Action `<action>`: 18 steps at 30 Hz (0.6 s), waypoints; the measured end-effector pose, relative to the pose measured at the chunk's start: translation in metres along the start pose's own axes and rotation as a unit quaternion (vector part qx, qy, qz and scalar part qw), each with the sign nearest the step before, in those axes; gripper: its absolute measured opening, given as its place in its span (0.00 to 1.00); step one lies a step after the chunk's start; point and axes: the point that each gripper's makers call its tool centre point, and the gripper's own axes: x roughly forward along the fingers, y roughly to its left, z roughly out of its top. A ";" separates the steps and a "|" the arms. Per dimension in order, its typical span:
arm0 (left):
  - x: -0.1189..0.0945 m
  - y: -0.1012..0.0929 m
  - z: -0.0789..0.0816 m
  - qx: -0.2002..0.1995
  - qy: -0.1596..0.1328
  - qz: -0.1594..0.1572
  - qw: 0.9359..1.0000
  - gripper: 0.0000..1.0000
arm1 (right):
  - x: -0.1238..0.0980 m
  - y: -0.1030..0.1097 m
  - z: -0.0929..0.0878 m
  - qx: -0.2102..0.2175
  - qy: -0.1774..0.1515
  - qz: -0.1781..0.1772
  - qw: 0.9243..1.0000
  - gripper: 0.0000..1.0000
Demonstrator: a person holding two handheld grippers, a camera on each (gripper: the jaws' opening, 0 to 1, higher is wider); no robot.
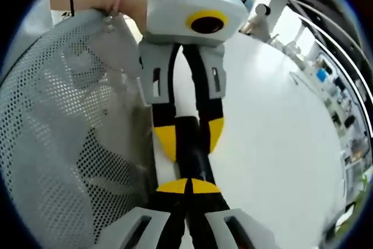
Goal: Press the specified remote control buttons in sequence, fully releasing each button before pressing the next.
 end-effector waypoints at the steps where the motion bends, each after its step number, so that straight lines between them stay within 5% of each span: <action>1: 0.000 0.000 0.000 0.000 0.000 0.000 1.000 0.26 | 0.000 0.000 0.000 0.000 0.000 0.000 1.000 0.00; 18: 0.000 0.000 0.000 0.001 -0.001 -0.001 1.000 0.26 | 0.001 0.001 0.001 -0.016 0.005 0.006 1.000 0.00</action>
